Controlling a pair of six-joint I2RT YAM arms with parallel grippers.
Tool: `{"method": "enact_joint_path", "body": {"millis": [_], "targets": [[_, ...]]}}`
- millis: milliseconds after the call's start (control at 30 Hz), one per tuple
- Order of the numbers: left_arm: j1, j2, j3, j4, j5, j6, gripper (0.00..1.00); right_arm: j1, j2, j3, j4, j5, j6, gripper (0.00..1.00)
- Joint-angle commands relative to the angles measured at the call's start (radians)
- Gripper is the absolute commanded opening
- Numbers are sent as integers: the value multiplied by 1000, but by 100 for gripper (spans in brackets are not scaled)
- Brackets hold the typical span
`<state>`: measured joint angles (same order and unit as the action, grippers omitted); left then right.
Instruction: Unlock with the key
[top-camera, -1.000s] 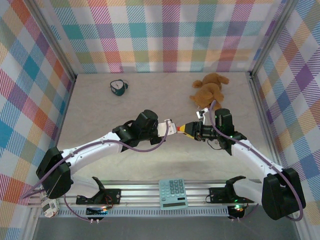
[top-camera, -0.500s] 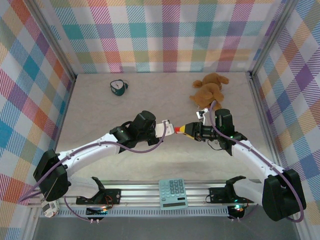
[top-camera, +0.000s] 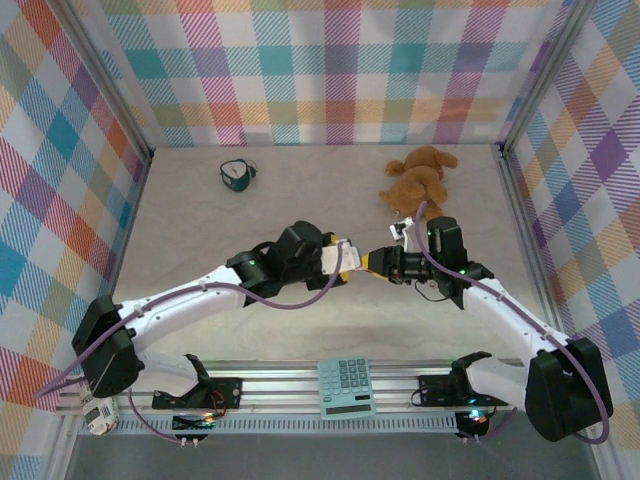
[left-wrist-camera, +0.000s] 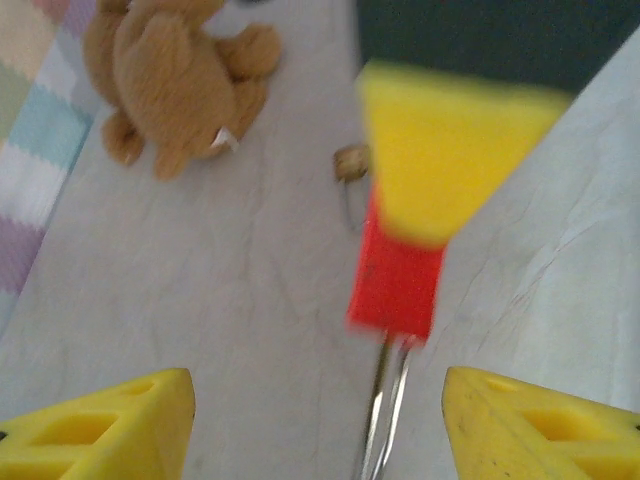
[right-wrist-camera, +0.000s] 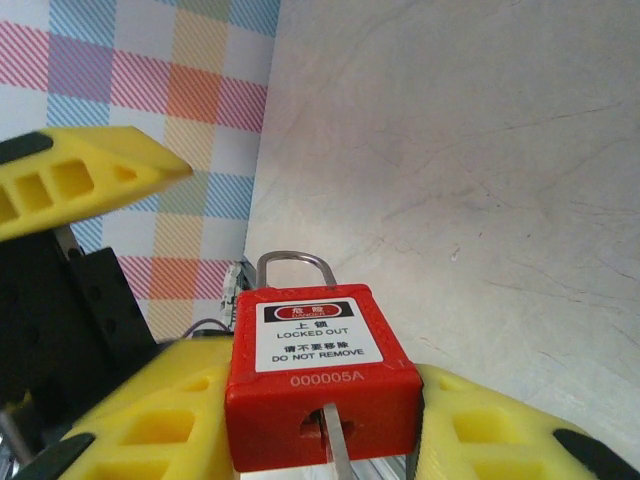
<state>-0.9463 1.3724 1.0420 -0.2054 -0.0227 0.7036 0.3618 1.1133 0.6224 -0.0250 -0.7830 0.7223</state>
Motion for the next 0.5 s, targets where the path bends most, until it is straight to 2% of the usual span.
{"method": "enact_joint_path", "body": {"millis": [0,167,467], "targets": [[-36,45,34,40,48,4,63,11,-10,31,-8,-18,-34,31],[-43,66,18,96,35,4,58,13,-25,31,-20,-34,-35,31],[-43,72,-13,129,6,4,30,17,-43,27,-10,-37,-23,31]]}}
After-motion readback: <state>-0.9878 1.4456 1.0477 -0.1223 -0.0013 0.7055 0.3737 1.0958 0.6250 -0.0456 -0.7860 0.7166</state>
